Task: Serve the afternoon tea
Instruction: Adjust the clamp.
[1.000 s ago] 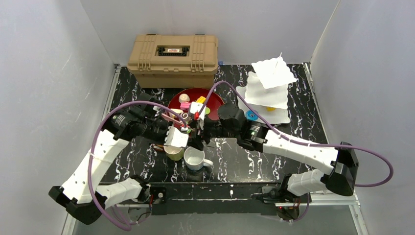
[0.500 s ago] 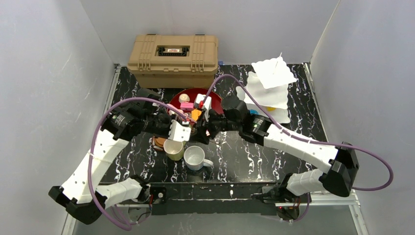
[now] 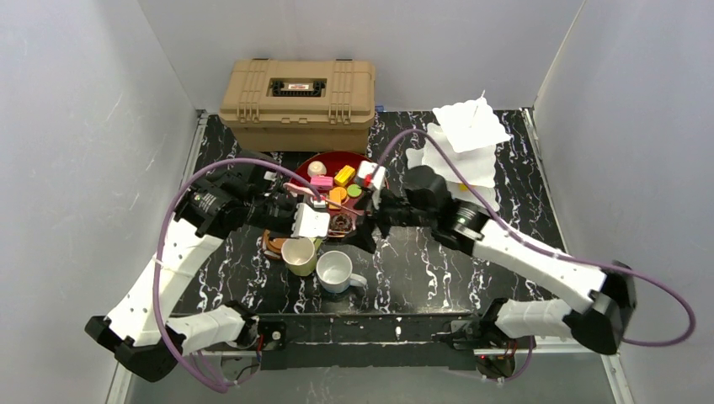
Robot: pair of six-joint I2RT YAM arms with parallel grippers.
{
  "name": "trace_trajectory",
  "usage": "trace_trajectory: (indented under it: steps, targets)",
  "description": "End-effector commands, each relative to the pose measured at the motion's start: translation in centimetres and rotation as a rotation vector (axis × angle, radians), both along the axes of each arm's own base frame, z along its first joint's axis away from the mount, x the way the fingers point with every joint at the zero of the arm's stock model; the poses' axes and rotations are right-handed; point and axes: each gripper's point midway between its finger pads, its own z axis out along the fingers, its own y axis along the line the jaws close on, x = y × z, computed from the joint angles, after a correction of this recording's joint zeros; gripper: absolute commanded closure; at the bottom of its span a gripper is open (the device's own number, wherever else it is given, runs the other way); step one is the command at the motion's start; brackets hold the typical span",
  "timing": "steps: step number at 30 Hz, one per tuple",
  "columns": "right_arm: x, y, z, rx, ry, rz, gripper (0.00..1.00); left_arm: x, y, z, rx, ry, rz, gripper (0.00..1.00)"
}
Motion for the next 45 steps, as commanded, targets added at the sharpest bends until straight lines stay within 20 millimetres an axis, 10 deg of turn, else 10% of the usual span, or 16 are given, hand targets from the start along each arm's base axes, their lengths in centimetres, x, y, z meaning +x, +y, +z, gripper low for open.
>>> trace_trajectory:
  steps: [1, 27, 33, 42, 45]
  targets:
    - [1.4, -3.1, 5.0, 0.076, -0.295, -0.082, 0.02, -1.6, -1.2, 1.7, -0.097, 0.114, 0.017, 1.0]
    - [-2.2, 1.6, 5.7, 0.188, -0.171, 0.093, 0.02, -3.2, -1.9, 2.0, -0.119, 0.302, 0.061, 1.0]
    - [-2.9, 2.1, 4.4, 0.189, -0.112, 0.122, 0.2, -3.3, -1.9, 2.4, -0.131, 0.324, 0.075, 1.0]
    - [-2.4, 1.6, 1.8, 0.123, -0.015, 0.091, 0.43, -1.6, -1.9, 3.0, -0.161, 0.305, 0.148, 0.85]
    - [-2.4, 1.4, 0.1, 0.085, 0.066, 0.089, 0.51, 0.5, -2.0, 4.3, -0.216, 0.222, 0.2, 0.56]
